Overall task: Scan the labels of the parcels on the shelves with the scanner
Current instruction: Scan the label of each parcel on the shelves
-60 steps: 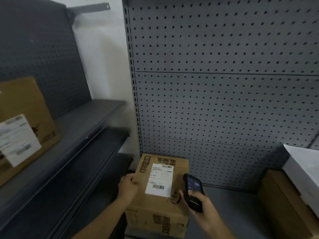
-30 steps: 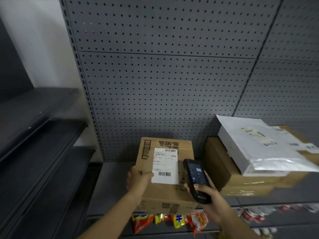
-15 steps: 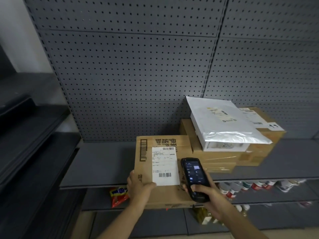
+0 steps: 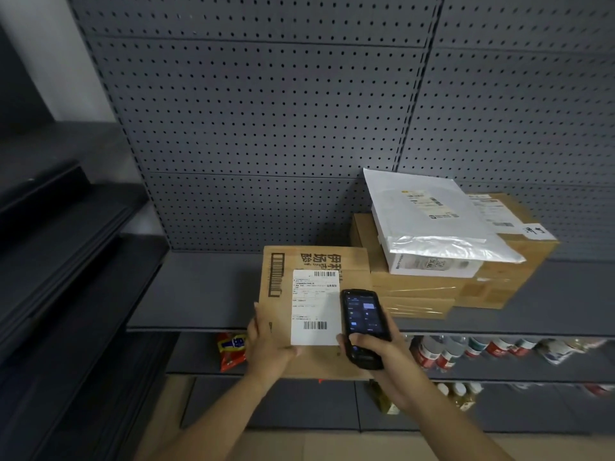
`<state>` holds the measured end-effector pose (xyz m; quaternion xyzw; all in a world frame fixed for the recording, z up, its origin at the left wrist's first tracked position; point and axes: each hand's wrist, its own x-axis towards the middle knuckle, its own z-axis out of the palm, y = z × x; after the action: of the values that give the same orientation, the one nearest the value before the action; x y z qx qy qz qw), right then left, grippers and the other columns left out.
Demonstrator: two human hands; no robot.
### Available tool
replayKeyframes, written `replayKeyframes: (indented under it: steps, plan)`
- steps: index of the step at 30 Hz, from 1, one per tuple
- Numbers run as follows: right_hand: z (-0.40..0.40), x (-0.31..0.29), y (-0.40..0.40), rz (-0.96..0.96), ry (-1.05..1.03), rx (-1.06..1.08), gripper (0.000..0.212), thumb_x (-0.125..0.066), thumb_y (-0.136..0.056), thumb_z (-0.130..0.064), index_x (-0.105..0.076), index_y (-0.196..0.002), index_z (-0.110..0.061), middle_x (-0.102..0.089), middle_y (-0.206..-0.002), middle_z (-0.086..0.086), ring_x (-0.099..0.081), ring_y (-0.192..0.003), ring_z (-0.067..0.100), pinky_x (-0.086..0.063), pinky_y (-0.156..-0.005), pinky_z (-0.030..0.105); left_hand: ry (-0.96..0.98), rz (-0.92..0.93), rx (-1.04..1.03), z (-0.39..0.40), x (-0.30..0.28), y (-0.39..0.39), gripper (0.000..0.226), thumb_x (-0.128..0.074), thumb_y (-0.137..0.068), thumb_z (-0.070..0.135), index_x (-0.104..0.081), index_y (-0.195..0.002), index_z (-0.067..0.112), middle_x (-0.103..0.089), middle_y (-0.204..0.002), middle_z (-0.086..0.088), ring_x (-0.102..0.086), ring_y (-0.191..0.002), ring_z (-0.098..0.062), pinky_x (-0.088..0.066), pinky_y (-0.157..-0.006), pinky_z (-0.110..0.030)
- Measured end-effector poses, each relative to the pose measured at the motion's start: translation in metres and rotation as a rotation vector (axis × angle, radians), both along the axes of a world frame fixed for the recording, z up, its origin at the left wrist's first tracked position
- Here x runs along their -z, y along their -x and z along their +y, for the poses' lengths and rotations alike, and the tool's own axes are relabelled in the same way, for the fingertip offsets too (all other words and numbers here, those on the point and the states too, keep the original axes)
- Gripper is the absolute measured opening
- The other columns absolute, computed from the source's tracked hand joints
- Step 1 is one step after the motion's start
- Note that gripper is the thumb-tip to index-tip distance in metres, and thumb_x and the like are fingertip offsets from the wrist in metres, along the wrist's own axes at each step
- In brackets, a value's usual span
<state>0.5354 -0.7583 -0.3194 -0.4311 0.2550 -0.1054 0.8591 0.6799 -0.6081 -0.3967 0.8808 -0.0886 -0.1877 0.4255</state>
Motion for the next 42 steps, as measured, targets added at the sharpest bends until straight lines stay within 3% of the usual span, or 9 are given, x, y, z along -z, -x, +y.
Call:
replayKeyframes:
  steps: [6,12,21,27,31,35,42]
  plan:
    - [0.046,-0.016,0.02,0.015,-0.098,-0.109,0.063,-0.06,-0.075,0.022,-0.057,-0.129,-0.01,-0.066,-0.121,0.025,-0.062,-0.108,0.044,-0.059,-0.073,0.04,-0.026,-0.03,0.056,0.005,0.001,0.004,0.13,-0.081,-0.069,0.037,0.021,-0.15,0.035,-0.007,-0.157,-0.003,-0.015,-0.143,-0.037,-0.023,-0.115,-0.057]
    - [0.078,-0.027,0.035,0.036,-0.169,-0.159,0.067,-0.062,-0.068,0.026,-0.06,-0.126,-0.009,-0.067,-0.115,0.028,-0.063,-0.1,0.047,-0.058,-0.074,0.045,-0.057,-0.052,0.073,0.009,0.005,0.007,0.13,-0.079,-0.069,0.05,0.022,-0.149,0.035,-0.007,-0.157,-0.005,-0.019,-0.141,-0.038,-0.026,-0.114,-0.056]
    - [0.09,-0.046,0.044,0.087,-0.157,-0.073,0.055,-0.057,-0.076,0.023,-0.06,-0.124,-0.003,-0.069,-0.107,0.026,-0.062,-0.101,0.044,-0.059,-0.07,0.04,-0.062,-0.07,0.081,0.014,0.011,0.011,0.127,-0.078,-0.072,0.044,0.021,-0.15,0.032,-0.01,-0.156,-0.008,-0.021,-0.14,-0.04,-0.027,-0.113,-0.055]
    - [0.097,-0.048,0.045,0.098,-0.155,-0.072,0.052,-0.057,-0.076,0.022,-0.06,-0.123,0.0,-0.071,-0.105,0.028,-0.068,-0.092,0.042,-0.059,-0.08,0.045,-0.076,-0.082,0.094,0.016,0.011,0.012,0.127,-0.077,-0.072,0.045,0.021,-0.15,0.03,-0.011,-0.155,-0.011,-0.023,-0.138,-0.04,-0.027,-0.113,-0.055]
    - [0.1,-0.047,0.045,0.102,-0.157,-0.083,0.054,-0.056,-0.075,0.023,-0.061,-0.123,-0.001,-0.069,-0.108,0.029,-0.064,-0.098,0.045,-0.059,-0.075,0.043,-0.081,-0.086,0.112,0.017,0.013,0.012,0.129,-0.076,-0.071,0.052,0.025,-0.148,0.031,-0.01,-0.155,-0.011,-0.024,-0.137,-0.041,-0.03,-0.111,-0.055]
    - [0.104,-0.047,0.046,0.088,-0.158,-0.061,0.053,-0.058,-0.075,0.023,-0.061,-0.123,0.001,-0.07,-0.107,0.028,-0.065,-0.098,0.044,-0.058,-0.082,0.047,-0.087,-0.089,0.119,0.017,0.012,0.013,0.127,-0.075,-0.073,0.051,0.024,-0.149,0.029,-0.007,-0.155,-0.011,-0.02,-0.139,-0.042,-0.026,-0.111,-0.055]
    - [0.105,-0.049,0.049,0.074,-0.154,-0.058,0.05,-0.057,-0.078,0.02,-0.061,-0.123,-0.002,-0.067,-0.116,0.029,-0.058,-0.117,0.05,-0.059,-0.083,0.045,-0.106,-0.088,0.125,0.018,0.01,0.012,0.122,-0.074,-0.076,0.045,0.022,-0.15,0.027,-0.007,-0.156,-0.012,-0.017,-0.14,-0.043,-0.027,-0.112,-0.057]
